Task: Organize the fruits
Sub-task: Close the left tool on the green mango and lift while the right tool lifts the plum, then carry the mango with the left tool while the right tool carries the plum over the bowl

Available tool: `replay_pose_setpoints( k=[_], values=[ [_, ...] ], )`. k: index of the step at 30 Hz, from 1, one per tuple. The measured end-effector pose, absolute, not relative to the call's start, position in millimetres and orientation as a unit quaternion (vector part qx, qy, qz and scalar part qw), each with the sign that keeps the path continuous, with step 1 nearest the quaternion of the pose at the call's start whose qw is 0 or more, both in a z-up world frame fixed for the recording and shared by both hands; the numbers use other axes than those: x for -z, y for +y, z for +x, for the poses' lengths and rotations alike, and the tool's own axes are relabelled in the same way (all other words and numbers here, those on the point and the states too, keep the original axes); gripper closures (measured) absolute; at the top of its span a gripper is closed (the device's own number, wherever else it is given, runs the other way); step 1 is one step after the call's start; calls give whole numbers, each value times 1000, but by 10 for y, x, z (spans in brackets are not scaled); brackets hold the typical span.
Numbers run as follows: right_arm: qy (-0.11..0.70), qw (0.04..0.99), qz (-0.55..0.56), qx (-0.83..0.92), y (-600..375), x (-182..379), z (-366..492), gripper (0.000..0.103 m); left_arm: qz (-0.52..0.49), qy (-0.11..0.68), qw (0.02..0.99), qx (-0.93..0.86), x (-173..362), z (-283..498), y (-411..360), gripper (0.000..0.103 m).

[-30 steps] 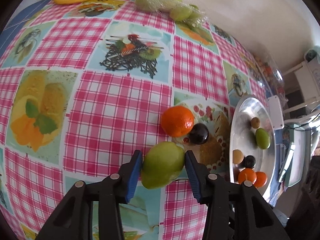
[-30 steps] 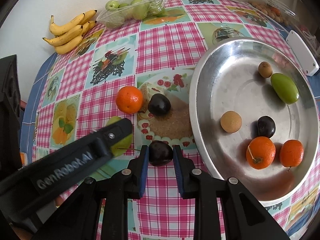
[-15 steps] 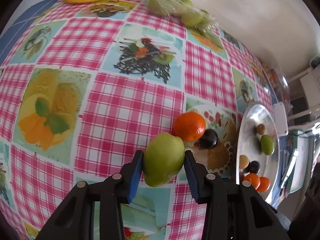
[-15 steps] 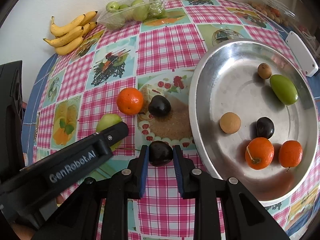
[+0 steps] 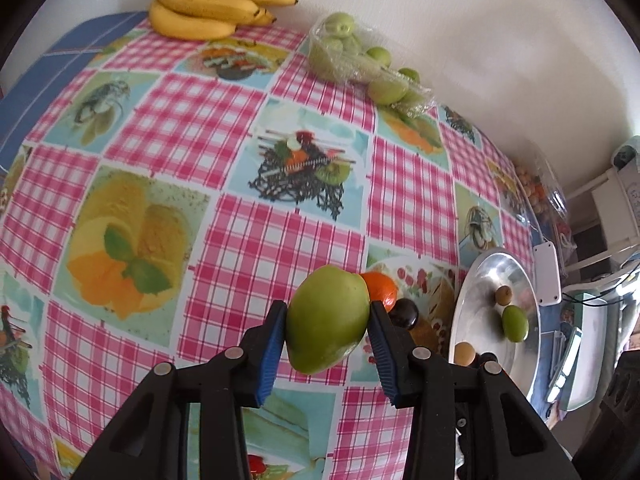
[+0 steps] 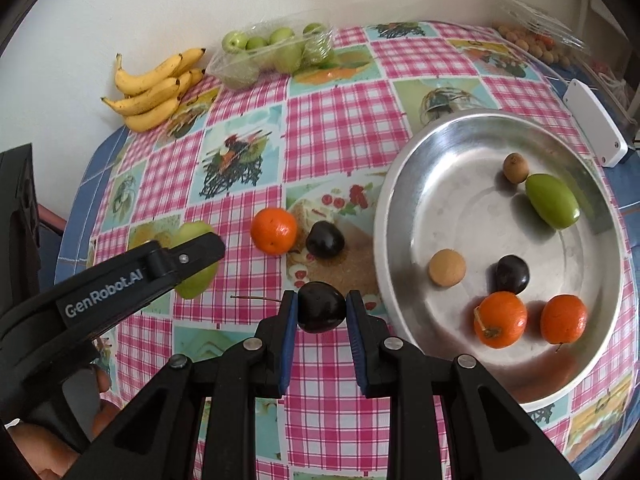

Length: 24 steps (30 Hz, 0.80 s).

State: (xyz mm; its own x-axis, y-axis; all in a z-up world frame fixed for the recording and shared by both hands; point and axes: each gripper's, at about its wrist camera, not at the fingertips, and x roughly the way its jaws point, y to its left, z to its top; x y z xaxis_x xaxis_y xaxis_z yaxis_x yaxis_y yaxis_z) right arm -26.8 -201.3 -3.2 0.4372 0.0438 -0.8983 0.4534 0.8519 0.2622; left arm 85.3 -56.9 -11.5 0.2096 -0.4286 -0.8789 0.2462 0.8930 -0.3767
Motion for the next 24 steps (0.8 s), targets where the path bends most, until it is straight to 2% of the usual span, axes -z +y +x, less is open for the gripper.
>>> replay_pose_setpoints(
  k=[24],
  values=[
    [467, 784, 320, 254, -3004, -59, -813, 77, -23, 541, 791, 286, -181, 577, -1144, 59]
  ],
)
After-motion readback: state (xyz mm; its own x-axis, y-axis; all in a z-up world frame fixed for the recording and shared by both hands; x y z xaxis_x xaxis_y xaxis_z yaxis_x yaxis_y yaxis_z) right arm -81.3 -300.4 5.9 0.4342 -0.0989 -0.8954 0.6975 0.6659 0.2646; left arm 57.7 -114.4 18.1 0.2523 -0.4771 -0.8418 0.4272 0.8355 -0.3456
